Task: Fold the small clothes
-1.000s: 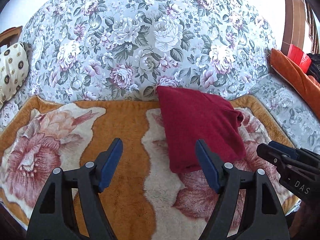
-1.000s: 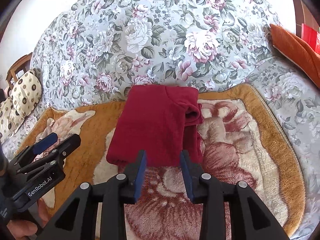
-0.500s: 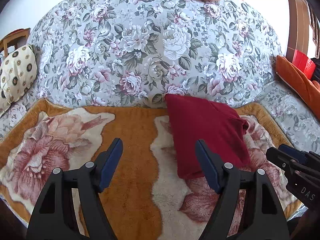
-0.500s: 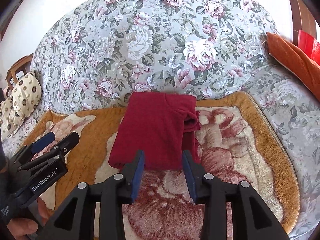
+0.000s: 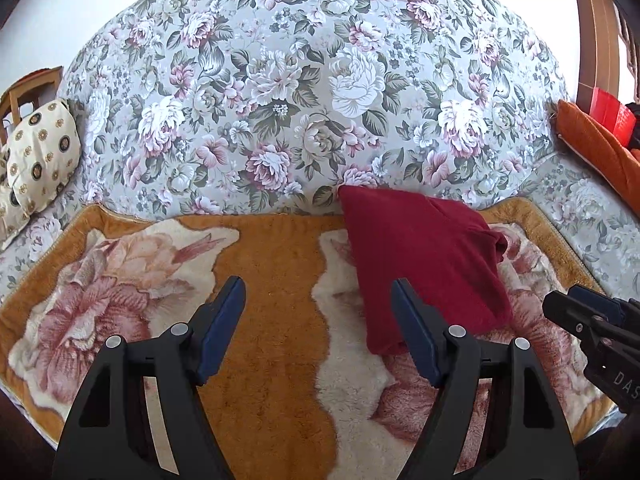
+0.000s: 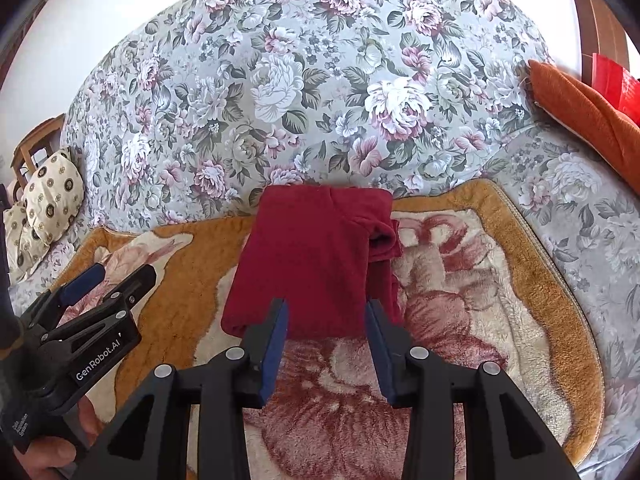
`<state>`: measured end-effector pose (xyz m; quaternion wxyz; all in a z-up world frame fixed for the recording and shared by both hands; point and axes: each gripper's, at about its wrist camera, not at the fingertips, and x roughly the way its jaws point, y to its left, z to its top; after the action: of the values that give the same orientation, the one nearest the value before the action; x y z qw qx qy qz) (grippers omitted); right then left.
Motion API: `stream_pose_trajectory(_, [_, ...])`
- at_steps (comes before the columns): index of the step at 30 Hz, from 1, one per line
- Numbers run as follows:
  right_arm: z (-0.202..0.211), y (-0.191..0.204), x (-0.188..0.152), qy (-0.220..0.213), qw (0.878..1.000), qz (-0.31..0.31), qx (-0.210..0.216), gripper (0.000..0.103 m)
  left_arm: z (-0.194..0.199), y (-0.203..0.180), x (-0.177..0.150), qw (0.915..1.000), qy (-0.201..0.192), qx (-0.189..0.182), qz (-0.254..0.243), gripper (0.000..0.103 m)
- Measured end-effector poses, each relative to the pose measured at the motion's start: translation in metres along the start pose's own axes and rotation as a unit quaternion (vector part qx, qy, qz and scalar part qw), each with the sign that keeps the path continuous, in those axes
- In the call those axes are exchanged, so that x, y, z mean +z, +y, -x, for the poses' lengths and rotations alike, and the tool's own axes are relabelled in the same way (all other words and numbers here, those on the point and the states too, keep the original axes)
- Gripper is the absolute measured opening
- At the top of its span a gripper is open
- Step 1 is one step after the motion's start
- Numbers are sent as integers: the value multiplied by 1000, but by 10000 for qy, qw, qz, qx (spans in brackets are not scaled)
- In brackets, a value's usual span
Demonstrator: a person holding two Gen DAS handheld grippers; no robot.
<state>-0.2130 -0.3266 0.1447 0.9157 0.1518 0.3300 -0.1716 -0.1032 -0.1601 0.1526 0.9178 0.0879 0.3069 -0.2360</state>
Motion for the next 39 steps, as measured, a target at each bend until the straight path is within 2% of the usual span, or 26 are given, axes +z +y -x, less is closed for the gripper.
stream_pose_trajectory(39, [-11,14,-8,120,9999,28,79,38,-5,-4,1,9999,9,-92,-56,75])
